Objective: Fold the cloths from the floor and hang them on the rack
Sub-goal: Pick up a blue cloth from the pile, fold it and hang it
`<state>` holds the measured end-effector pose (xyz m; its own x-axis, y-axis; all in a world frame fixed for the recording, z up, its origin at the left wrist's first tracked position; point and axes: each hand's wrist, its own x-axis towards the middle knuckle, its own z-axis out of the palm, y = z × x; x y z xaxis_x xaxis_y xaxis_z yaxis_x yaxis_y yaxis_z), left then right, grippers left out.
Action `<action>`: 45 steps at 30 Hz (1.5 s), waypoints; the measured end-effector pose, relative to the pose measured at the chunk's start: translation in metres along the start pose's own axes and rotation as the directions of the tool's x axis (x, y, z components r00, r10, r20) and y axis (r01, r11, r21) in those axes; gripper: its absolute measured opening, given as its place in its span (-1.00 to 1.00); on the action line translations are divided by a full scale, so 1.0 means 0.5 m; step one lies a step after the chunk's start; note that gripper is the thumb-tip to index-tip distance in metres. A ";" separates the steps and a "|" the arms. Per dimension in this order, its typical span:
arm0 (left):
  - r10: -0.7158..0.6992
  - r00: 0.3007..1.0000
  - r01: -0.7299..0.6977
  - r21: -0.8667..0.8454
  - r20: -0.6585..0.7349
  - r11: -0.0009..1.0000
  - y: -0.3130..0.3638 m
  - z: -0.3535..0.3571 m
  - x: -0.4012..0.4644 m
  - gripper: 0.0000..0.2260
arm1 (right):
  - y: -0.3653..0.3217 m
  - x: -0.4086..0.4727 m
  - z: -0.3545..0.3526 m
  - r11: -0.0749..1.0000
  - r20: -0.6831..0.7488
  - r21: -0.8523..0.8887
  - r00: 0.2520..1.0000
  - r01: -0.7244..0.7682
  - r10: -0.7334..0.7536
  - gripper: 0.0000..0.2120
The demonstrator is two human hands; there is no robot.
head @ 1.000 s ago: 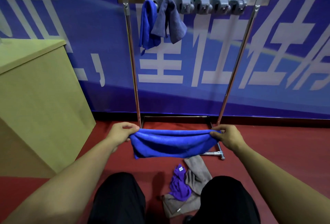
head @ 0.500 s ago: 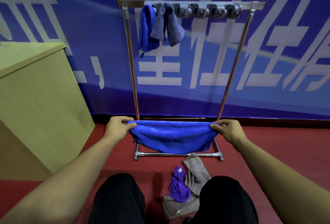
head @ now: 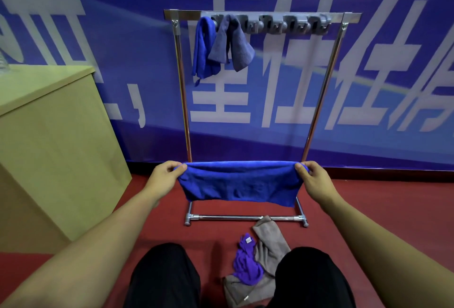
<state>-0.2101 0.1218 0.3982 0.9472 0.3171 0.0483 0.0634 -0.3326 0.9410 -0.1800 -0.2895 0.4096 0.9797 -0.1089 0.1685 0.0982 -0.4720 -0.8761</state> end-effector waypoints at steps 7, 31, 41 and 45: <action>0.071 0.997 -0.071 0.005 -0.016 0.997 0.013 0.009 -0.014 -0.90 | -0.025 -0.006 0.011 0.996 -0.014 0.088 1.000 0.026 -0.025 -0.82; -0.096 0.949 0.156 -0.182 0.300 0.971 -0.003 0.012 -0.039 -0.71 | -0.009 -0.013 0.021 0.937 0.234 0.325 0.971 -0.130 0.053 -0.84; -0.006 0.967 -0.022 0.106 0.254 0.994 -0.019 -0.002 -0.024 -0.80 | 0.017 -0.001 0.009 1.000 0.252 0.019 0.968 0.005 -0.010 -0.63; -0.006 0.971 -0.055 0.248 0.238 0.967 -0.026 -0.007 -0.017 -0.79 | 0.028 0.006 -0.001 1.000 0.281 -0.005 0.960 -0.006 0.008 -0.75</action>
<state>-0.2200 0.1266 0.3870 0.9944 0.0989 -0.0381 0.0872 -0.5594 0.8243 -0.1756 -0.2968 0.3982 0.9901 0.1373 0.0284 0.0911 -0.4760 -0.8747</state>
